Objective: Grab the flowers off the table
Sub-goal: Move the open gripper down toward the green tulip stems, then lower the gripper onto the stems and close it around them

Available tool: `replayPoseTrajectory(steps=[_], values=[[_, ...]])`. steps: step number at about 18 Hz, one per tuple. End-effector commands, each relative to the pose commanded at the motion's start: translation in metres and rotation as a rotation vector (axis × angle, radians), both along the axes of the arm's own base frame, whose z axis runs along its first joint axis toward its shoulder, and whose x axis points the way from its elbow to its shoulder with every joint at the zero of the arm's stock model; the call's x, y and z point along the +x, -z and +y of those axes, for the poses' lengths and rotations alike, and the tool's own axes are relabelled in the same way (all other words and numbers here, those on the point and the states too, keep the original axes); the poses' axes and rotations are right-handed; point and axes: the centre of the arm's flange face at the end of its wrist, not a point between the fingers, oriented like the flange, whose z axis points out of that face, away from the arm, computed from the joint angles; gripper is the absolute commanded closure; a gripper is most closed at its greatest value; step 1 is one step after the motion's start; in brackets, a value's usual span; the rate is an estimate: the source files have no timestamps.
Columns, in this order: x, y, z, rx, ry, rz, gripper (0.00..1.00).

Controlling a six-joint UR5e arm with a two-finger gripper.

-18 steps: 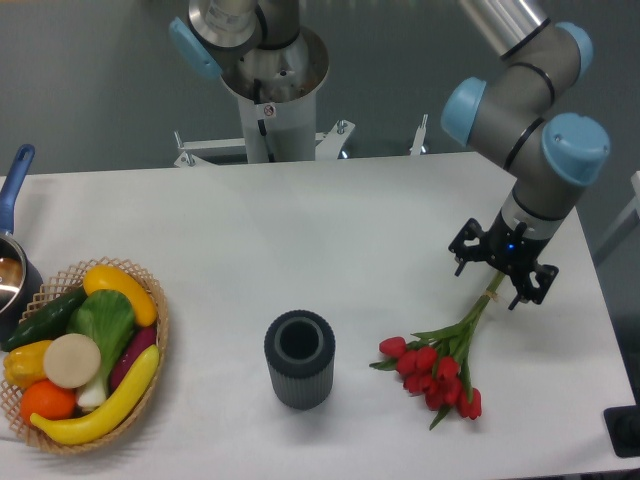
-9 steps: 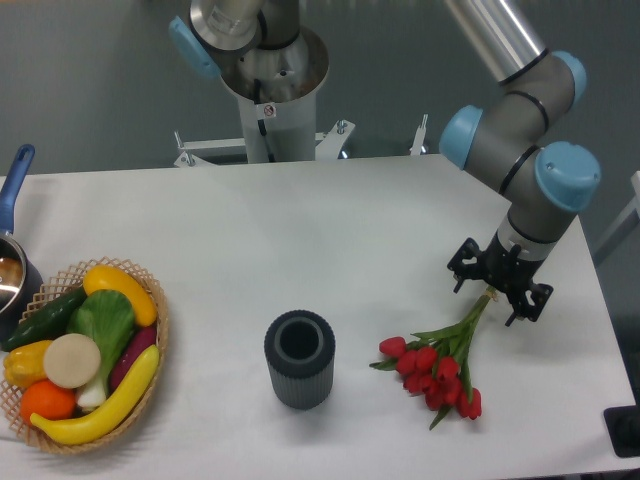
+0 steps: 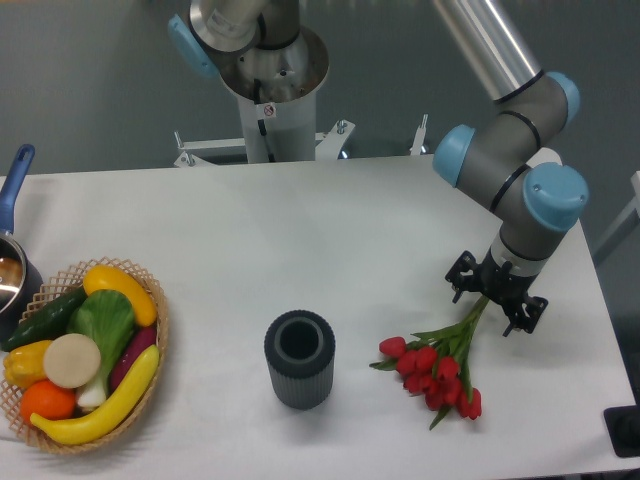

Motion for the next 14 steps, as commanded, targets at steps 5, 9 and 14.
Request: replayPoseTrajectory(steps=[5,9,14], values=[[0.008,0.008,-0.001,-0.007,0.002,-0.017,0.02],[0.010,0.012,-0.003,-0.001,0.000,-0.003,0.29],[0.008,0.009,-0.003,0.003,-0.023,0.003,0.52]])
